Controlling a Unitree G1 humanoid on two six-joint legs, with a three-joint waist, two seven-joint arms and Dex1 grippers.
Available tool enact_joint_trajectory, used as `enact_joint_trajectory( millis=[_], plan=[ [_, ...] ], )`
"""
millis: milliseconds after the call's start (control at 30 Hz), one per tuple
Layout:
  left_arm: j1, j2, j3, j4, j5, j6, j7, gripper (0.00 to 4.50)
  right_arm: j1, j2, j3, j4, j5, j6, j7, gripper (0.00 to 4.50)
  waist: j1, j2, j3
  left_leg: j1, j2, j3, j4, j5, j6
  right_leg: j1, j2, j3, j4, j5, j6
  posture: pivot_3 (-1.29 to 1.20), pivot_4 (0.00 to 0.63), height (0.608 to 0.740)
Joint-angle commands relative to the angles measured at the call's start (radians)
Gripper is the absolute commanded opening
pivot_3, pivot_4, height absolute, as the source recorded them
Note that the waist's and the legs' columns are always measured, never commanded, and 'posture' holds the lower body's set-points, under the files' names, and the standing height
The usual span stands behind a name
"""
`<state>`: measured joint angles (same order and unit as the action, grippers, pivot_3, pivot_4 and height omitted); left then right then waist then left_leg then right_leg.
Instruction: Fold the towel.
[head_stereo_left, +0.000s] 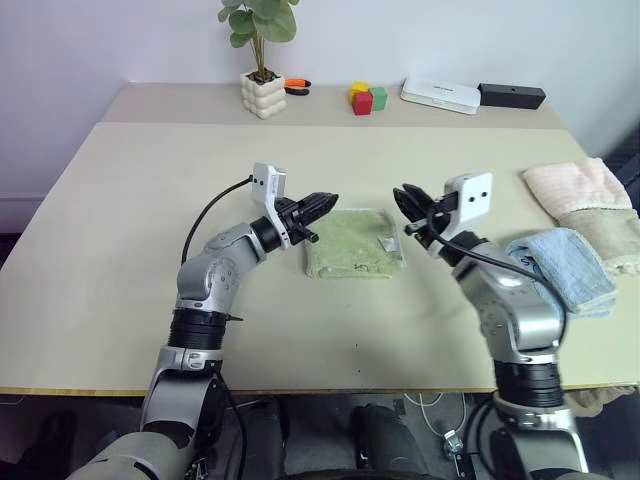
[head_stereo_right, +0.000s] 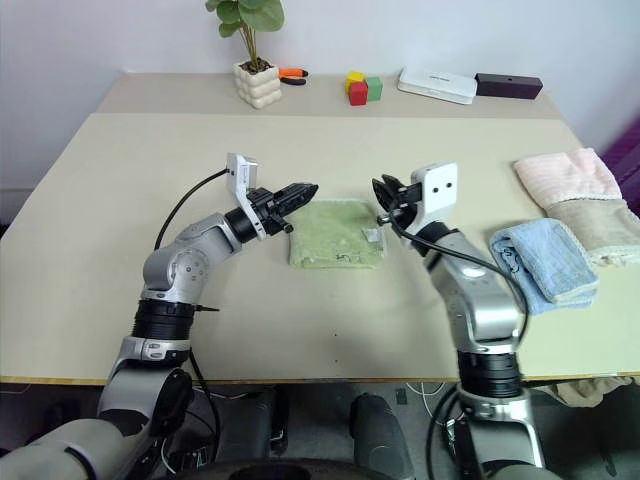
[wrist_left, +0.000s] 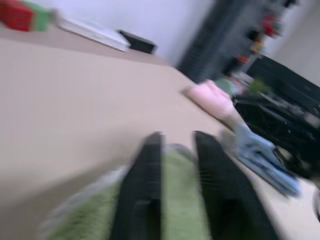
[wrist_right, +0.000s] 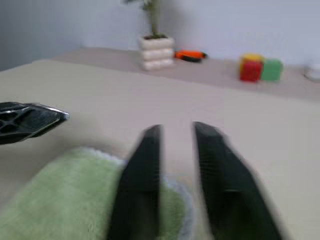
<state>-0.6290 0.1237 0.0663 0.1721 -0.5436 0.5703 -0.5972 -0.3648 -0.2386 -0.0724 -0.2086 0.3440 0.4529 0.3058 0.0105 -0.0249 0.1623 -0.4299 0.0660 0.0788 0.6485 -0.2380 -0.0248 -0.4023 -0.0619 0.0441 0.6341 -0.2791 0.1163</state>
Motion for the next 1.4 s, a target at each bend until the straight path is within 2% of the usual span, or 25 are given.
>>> enact_joint_trajectory(
  millis=[33,167,333,433,533,667,867,1067,1100,1167,1367,1400],
  plan=[
    [-0.005,-0.047,0.002,0.006,0.022,-0.048,0.056,0.02,-0.048,0.086,0.062,0.001,-0.049,-0.02,-0.083,0.02,-0.002,0.0,0.0,0.0,0.0,0.0,0.0,0.0,0.0,0.0,0.0,0.0,0.0,0.0,0.0,0.0,0.15,0.735],
    [-0.007,-0.073,-0.049,0.035,0.087,-0.08,0.077,0.02,-0.066,0.15,0.108,0.082,-0.106,-0.025,-0.135,0.02,-0.002,0.0,0.0,0.0,0.0,0.0,0.0,0.0,0.0,-0.001,0.0,0.0,0.002,0.0,0.0,0.0,0.15,0.735],
    [0.001,-0.091,-0.086,0.097,0.157,-0.103,0.113,0.02,-0.053,0.174,0.111,0.175,-0.145,-0.038,-0.166,0.02,-0.002,0.0,0.0,0.0,0.0,0.0,0.0,0.0,0.0,-0.001,0.0,0.0,0.002,0.0,0.0,0.0,0.15,0.735],
    [0.008,-0.084,-0.099,0.132,0.192,-0.134,0.112,0.02,-0.035,0.109,0.146,0.247,-0.23,-0.101,-0.145,0.02,-0.004,0.0,0.0,0.0,0.0,0.0,0.0,0.0,0.0,-0.001,0.0,0.0,0.001,0.0,0.0,0.0,0.15,0.735],
    [0.013,-0.065,-0.098,0.165,0.226,-0.154,0.118,0.02,-0.019,0.098,0.068,0.298,-0.187,-0.11,-0.144,0.02,-0.006,0.0,0.0,0.0,0.0,0.0,0.0,0.0,0.0,-0.001,0.0,0.0,0.001,0.0,0.0,0.0,0.15,0.735],
    [0.02,-0.041,-0.085,0.187,0.247,-0.169,0.119,0.02,0.013,0.071,0.062,0.292,-0.219,-0.138,-0.145,0.02,-0.009,0.0,0.0,0.0,0.0,0.0,-0.001,0.0,0.0,-0.001,0.0,0.0,0.002,0.0,0.0,0.0,0.15,0.735],
    [0.047,-0.036,-0.057,0.167,0.231,-0.164,0.124,0.02,0.04,0.078,0.051,0.266,-0.218,-0.14,-0.155,0.02,-0.023,0.0,0.0,0.0,0.0,0.0,-0.001,0.0,0.0,-0.001,0.0,0.0,0.002,0.0,0.0,0.0,0.15,0.735],
    [0.072,-0.039,-0.05,0.049,0.141,-0.129,0.02,0.02,0.015,0.084,0.032,0.245,-0.176,-0.142,-0.114,0.02,-0.025,0.0,0.0,0.001,0.001,0.0,-0.002,0.0,0.0,-0.001,0.001,0.0,0.002,0.0,0.001,0.0,0.15,0.735],
    [0.072,-0.042,-0.049,0.023,0.123,-0.118,0.008,0.54,0.003,0.076,0.019,0.246,-0.167,-0.144,-0.106,0.51,-0.024,0.0,0.0,0.001,0.001,0.0,-0.002,0.0,0.0,-0.001,0.001,0.0,0.002,0.0,0.001,0.0,0.15,0.735],
    [0.066,-0.039,-0.046,-0.015,0.111,-0.132,-0.01,1.26,-0.027,0.062,-0.027,0.255,-0.133,-0.131,-0.102,1.25,-0.021,0.0,0.0,0.0,0.0,0.0,-0.001,0.0,0.0,-0.001,0.0,0.0,0.002,0.0,0.001,0.0,0.15,0.735],
    [0.051,0.013,-0.031,-0.032,0.09,-0.144,-0.076,4.33,-0.094,0.0,-0.11,0.289,-0.09,-0.108,-0.079,4.34,-0.024,0.001,0.0,0.001,0.0,0.0,-0.001,0.0,0.0,-0.001,0.0,0.0,0.002,0.0,0.001,0.0,0.15,0.735],
    [0.05,0.017,-0.028,-0.033,0.086,-0.147,-0.084,4.42,-0.101,-0.008,-0.118,0.294,-0.089,-0.107,-0.076,4.43,-0.024,0.001,0.0,0.001,0.0,0.0,-0.002,0.0,0.0,-0.001,0.0,0.0,0.002,0.0,0.001,0.0,0.15,0.735]
  ],
)
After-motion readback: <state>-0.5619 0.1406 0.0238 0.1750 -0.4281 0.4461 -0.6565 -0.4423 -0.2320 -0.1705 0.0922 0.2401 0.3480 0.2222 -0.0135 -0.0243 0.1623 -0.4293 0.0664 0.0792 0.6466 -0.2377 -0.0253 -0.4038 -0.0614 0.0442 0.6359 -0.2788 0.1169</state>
